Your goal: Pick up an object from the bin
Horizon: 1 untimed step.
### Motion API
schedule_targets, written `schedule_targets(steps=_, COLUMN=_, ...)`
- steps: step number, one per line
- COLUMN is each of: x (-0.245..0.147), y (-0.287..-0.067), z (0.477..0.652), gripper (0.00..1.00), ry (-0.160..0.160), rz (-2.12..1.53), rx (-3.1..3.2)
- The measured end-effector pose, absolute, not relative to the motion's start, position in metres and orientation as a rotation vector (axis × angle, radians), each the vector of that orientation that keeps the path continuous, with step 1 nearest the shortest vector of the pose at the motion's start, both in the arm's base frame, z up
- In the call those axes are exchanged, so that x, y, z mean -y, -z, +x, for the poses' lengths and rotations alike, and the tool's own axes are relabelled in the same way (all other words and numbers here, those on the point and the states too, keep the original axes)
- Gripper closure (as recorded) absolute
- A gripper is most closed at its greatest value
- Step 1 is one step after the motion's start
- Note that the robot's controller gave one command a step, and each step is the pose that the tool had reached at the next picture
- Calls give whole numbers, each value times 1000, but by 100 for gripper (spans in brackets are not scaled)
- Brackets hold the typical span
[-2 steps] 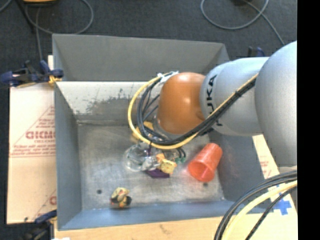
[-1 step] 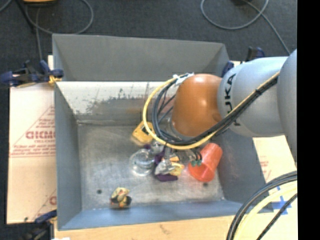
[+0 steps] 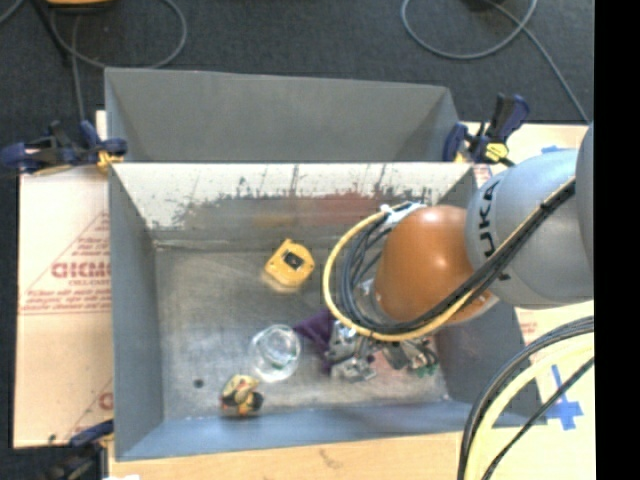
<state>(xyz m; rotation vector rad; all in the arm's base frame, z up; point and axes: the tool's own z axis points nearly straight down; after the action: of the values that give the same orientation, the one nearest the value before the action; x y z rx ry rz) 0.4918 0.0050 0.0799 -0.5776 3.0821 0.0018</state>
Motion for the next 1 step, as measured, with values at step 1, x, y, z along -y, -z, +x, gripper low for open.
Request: schedule_targets(steps=1, x=-5, y=-80, z=492, gripper=100, ry=-2, rz=-577, rx=-3082)
